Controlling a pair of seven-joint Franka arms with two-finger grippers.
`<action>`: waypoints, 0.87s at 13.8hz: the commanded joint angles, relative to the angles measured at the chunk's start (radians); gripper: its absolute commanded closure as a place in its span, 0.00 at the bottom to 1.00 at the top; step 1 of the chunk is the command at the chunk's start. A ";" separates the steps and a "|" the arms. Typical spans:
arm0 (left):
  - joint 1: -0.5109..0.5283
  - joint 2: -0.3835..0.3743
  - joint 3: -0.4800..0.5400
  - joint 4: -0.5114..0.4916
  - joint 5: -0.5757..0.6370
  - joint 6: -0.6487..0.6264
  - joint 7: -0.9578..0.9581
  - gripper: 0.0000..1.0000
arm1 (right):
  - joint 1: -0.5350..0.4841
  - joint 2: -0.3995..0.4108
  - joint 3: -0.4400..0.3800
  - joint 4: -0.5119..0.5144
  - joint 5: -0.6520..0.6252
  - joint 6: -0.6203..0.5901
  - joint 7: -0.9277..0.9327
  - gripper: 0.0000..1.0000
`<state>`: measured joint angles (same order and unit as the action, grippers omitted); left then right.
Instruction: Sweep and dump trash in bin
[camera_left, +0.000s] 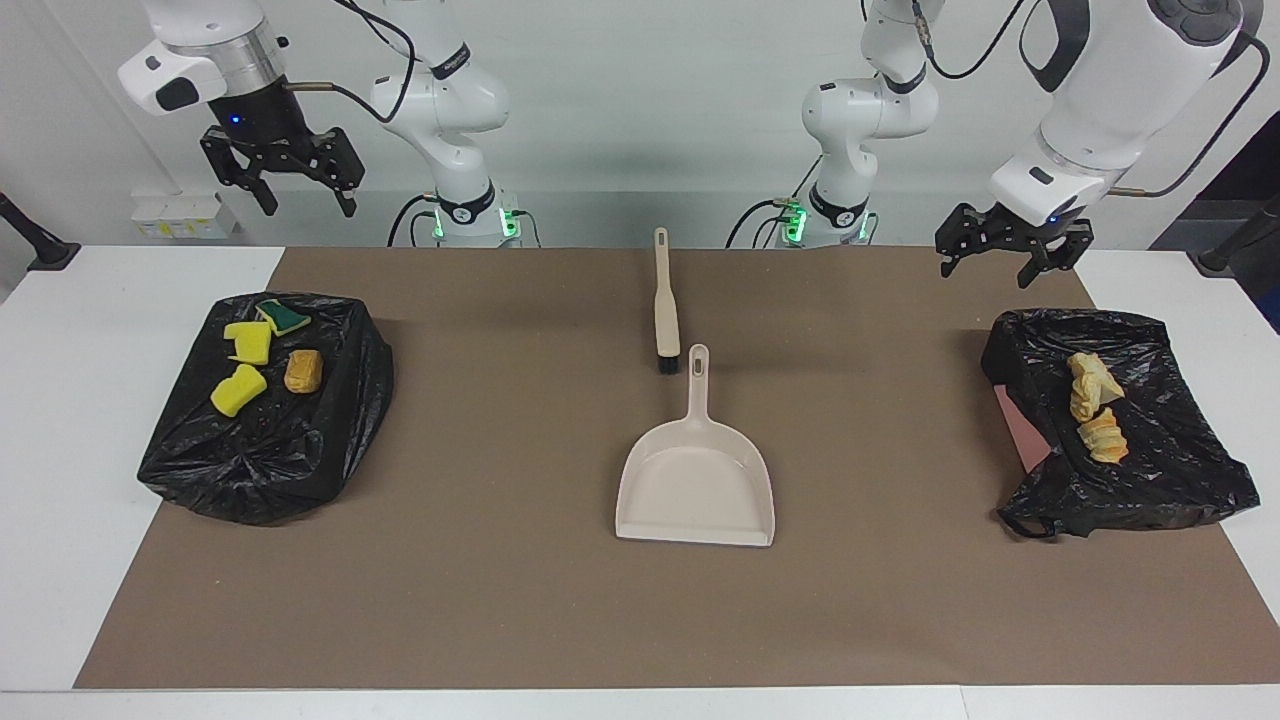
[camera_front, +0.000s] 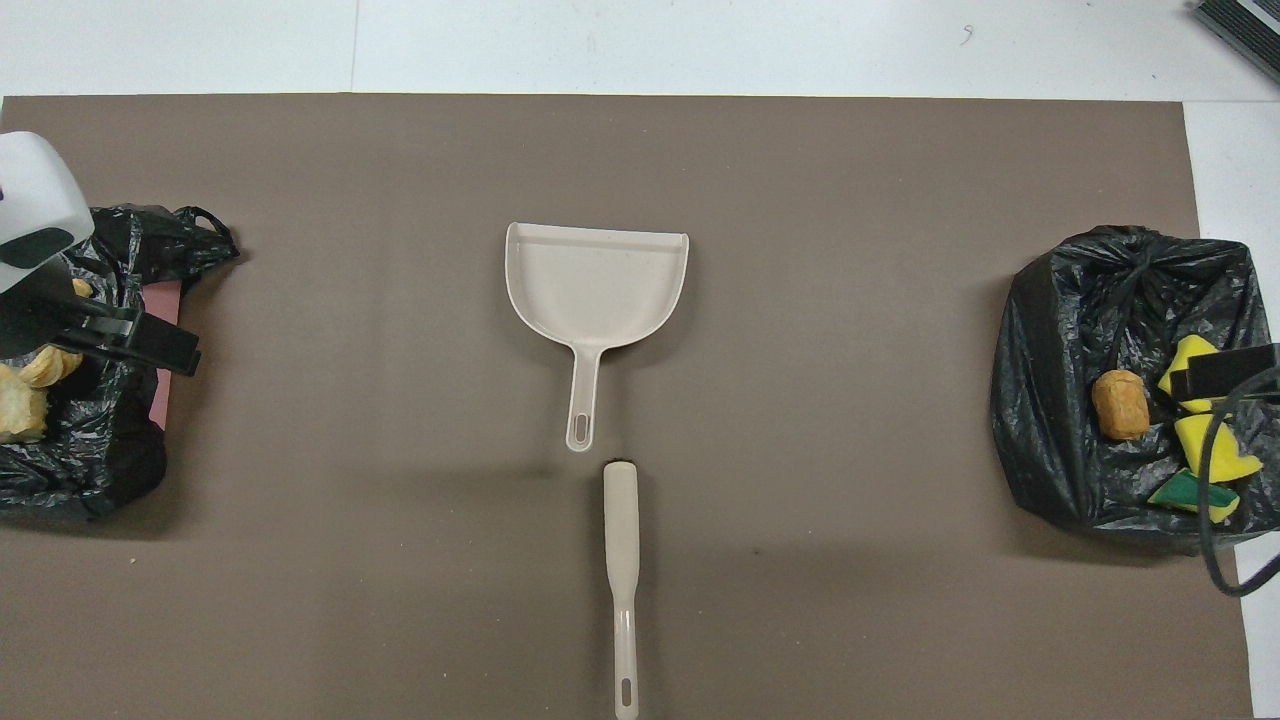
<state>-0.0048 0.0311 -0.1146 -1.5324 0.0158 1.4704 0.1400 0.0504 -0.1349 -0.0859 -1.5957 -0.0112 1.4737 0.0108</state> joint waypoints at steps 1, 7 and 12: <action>0.028 0.003 -0.004 0.028 -0.022 -0.021 -0.013 0.00 | -0.006 -0.014 0.002 -0.021 0.020 0.020 -0.009 0.00; 0.049 0.000 -0.005 0.028 -0.050 -0.024 -0.037 0.00 | -0.006 -0.014 0.002 -0.021 0.019 0.020 -0.008 0.00; 0.049 -0.002 -0.008 0.028 -0.050 -0.027 -0.039 0.00 | -0.006 -0.014 0.002 -0.021 0.019 0.020 -0.008 0.00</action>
<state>0.0339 0.0310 -0.1162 -1.5230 -0.0240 1.4702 0.1136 0.0504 -0.1349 -0.0859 -1.5958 -0.0112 1.4737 0.0108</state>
